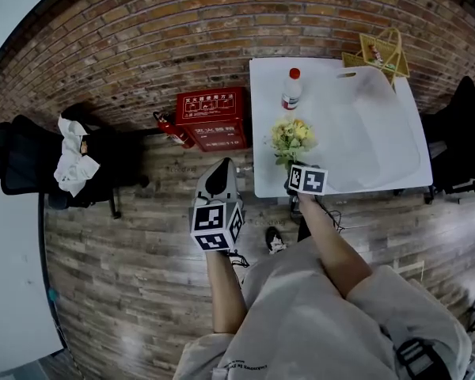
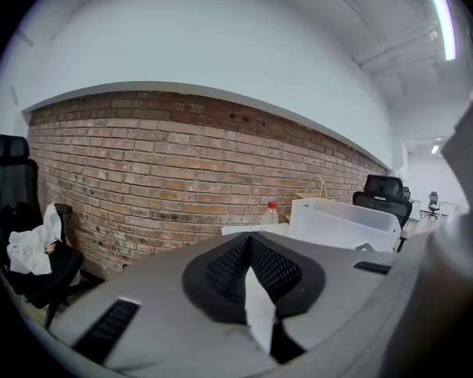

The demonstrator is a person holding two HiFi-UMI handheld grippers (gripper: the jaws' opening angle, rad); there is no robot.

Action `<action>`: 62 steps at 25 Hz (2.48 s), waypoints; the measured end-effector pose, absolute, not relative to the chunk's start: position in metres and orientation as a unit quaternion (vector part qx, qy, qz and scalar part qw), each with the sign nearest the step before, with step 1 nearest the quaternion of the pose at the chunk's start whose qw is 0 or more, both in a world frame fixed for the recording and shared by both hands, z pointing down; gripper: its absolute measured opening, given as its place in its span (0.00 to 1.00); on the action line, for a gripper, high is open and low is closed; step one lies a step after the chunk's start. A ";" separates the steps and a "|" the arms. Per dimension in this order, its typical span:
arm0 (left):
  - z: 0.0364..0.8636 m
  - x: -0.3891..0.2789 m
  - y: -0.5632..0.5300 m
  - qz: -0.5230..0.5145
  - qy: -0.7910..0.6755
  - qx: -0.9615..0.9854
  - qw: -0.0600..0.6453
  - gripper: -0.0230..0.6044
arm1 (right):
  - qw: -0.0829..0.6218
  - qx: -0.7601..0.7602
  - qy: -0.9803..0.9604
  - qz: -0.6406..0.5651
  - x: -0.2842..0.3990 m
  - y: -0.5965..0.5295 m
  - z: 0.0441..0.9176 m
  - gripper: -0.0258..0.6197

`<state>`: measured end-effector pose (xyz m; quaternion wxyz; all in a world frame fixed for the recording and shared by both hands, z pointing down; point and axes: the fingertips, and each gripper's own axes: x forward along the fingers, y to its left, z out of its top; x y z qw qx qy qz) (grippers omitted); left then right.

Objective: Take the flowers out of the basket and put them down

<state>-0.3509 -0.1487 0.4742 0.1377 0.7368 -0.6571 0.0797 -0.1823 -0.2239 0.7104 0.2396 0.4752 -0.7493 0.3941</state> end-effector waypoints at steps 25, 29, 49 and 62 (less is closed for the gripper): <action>0.521 -0.321 -0.149 0.078 -0.606 0.772 0.176 0.08 | 0.183 0.435 -0.820 0.324 -0.169 -0.192 0.670 0.59; 0.519 -0.299 -0.158 0.082 -0.587 0.787 0.170 0.08 | 0.111 0.413 -0.847 0.314 -0.158 -0.188 0.633 0.59; 0.527 -0.199 -0.023 0.136 -0.536 0.819 0.151 0.08 | -0.019 0.459 -0.850 0.257 -0.062 -0.048 0.555 0.36; 0.528 -0.194 0.080 0.147 -0.535 0.820 0.141 0.08 | 0.071 0.473 -0.847 0.229 -0.082 0.062 0.563 0.28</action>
